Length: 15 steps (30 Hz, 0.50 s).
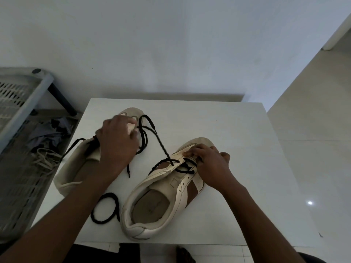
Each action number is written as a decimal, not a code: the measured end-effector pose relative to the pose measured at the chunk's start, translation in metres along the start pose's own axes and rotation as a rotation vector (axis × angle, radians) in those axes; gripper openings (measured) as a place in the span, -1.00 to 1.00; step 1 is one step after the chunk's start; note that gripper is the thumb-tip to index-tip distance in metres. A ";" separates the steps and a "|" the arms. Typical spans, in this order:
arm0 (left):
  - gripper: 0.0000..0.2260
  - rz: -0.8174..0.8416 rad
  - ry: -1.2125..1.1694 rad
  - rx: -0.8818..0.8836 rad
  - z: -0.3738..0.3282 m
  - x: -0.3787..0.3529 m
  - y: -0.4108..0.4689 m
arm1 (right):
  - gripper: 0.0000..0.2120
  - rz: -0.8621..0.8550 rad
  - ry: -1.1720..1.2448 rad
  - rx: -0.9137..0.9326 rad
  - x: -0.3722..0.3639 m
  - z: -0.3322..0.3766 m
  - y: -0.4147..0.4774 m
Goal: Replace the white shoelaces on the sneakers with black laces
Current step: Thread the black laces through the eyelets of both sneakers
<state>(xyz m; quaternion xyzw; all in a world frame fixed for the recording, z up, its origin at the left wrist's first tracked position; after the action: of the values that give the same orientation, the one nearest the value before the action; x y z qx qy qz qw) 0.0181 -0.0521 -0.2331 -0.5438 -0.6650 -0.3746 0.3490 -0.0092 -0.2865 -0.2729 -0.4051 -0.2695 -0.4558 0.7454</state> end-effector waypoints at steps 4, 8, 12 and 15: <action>-0.67 0.478 -0.009 -0.624 -0.017 -0.016 -0.014 | -0.54 -0.001 0.006 0.008 -0.001 0.000 0.000; -0.74 0.570 0.053 -0.753 -0.022 -0.030 -0.022 | -0.55 0.003 -0.006 0.008 0.000 0.001 -0.001; -0.73 0.424 0.107 -0.824 -0.025 -0.025 -0.016 | -0.56 -0.010 -0.020 0.005 0.000 0.002 -0.002; -0.75 0.292 0.007 -0.676 -0.017 -0.012 -0.009 | -0.57 -0.011 -0.030 0.001 0.000 0.002 -0.003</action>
<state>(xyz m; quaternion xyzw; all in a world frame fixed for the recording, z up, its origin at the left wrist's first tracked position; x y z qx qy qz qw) 0.0123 -0.0739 -0.2367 -0.7163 -0.4179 -0.5212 0.2017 -0.0122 -0.2852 -0.2705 -0.4099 -0.2830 -0.4536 0.7390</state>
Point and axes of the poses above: each hand's wrist, its own y-axis towards the middle knuckle, its own x-axis out of the back of the hand, z = x × y, the point moved 2 cm from there along y, towards the middle knuckle, and after that the axes turned 12 degrees about z, right-handed, at the moved point
